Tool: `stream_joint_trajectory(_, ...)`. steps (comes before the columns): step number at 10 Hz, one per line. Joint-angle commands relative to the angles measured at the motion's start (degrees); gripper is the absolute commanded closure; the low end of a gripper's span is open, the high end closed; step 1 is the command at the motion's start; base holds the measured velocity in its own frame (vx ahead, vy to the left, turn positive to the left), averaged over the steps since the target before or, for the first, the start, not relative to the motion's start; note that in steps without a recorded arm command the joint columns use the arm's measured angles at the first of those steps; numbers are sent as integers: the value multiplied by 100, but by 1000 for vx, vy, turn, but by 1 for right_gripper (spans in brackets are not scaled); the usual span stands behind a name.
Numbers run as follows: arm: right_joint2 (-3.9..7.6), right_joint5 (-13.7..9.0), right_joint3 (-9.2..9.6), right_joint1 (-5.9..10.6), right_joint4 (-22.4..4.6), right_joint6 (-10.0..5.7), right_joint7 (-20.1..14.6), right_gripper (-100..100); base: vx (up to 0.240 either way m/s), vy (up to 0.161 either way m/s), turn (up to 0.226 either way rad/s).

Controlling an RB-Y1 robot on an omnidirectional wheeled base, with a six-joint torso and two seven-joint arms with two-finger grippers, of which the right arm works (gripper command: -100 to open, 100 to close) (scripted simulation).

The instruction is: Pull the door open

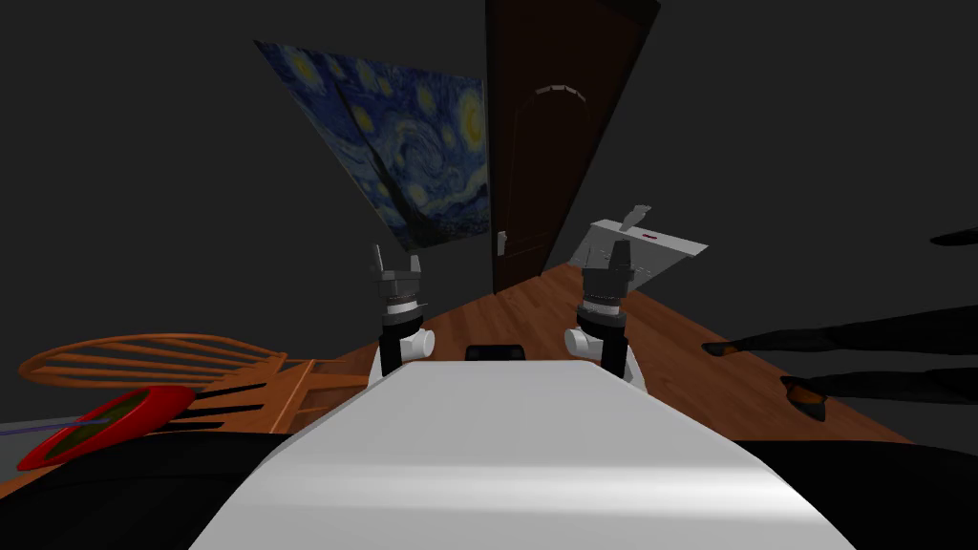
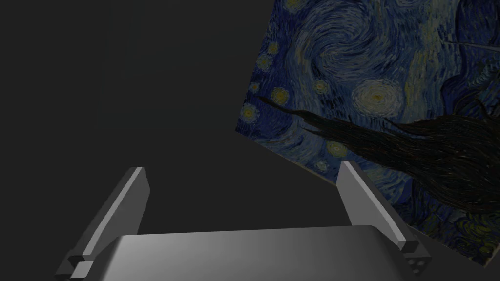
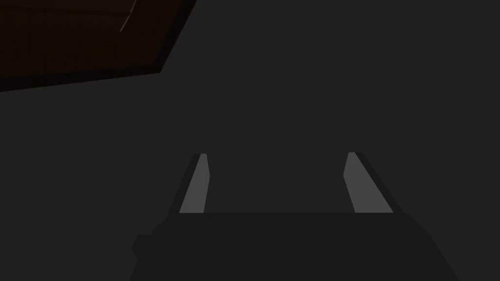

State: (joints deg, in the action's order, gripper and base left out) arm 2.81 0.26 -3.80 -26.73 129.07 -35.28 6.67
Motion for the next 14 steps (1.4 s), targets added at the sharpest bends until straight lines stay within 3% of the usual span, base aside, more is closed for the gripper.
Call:
stream_joint_trajectory(1, 50, 105, 23, 126, -241, 24, 143, -100, 115, -82, 62)
stream_joint_trajectory(7, 197, 430, 96, 517, -981, 99, 588, -100, 88, 9, 18)
stream_joint_trajectory(8, 197, 430, 96, 517, -991, 99, 588, -100, 64, -22, 11)
stream_joint_trajectory(12, 330, 736, 165, 884, -1670, 170, 1005, -100, 83, -15, 28)
stream_joint_trajectory(13, 330, 736, 165, 884, -1695, 170, 1005, -100, 63, -6, 12)
stream_joint_trajectory(14, 367, 823, 184, 988, -1873, 190, 1124, -100, 64, -6, 16)
